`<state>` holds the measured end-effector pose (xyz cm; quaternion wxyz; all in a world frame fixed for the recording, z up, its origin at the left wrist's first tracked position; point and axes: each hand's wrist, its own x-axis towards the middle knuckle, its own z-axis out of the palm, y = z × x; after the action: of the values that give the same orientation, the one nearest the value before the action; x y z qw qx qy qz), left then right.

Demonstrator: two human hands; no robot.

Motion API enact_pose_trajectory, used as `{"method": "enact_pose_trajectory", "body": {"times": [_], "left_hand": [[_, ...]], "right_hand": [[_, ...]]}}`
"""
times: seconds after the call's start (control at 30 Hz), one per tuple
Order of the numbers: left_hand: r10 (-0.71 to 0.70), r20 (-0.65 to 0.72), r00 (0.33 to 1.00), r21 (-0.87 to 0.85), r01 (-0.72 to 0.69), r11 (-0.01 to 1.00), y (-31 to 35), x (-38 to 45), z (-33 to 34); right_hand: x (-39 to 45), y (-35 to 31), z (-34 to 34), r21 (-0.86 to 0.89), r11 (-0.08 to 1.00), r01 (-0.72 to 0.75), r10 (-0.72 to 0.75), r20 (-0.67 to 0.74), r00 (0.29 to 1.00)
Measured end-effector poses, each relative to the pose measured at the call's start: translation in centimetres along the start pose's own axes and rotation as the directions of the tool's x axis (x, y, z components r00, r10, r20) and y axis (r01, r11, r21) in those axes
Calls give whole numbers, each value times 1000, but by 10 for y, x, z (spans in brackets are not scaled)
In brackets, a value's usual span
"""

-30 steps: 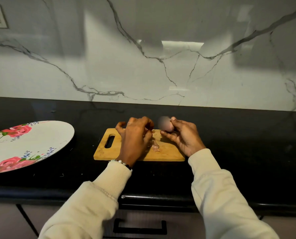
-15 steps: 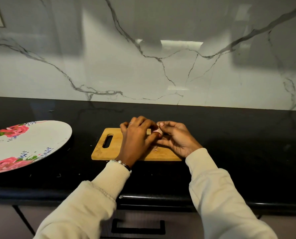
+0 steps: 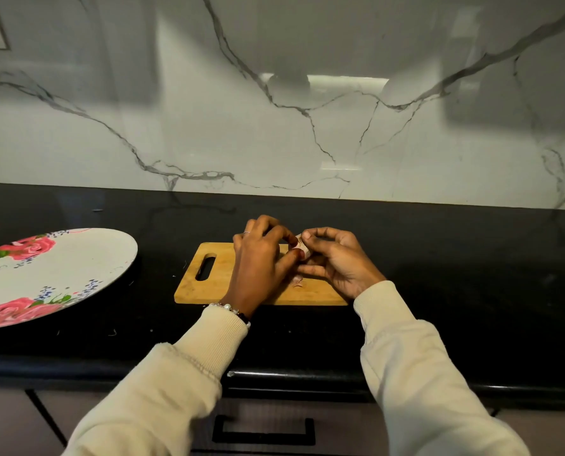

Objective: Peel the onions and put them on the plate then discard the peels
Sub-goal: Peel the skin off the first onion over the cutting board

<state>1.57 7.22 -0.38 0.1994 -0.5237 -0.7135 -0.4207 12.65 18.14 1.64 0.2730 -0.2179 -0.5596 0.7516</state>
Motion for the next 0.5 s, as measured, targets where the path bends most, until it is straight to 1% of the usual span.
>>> {"method": "enact_pose_trajectory", "body": {"times": [0.13,0.3,0.5], "left_hand": [[3,-19,1000,-30,-3,1000,-1,0,0],[38,-7,999,8,-38,999,3,0,-1],[11,-49,999,14,-10,1000,2,0,-2]], "right_hand": [[1,1,0,2,1000,12,-12,-8,1000],[1,1,2,-2,1000,31,-31,-25,999],[3,2,2,23,1000,22,-21,-25,999]]}}
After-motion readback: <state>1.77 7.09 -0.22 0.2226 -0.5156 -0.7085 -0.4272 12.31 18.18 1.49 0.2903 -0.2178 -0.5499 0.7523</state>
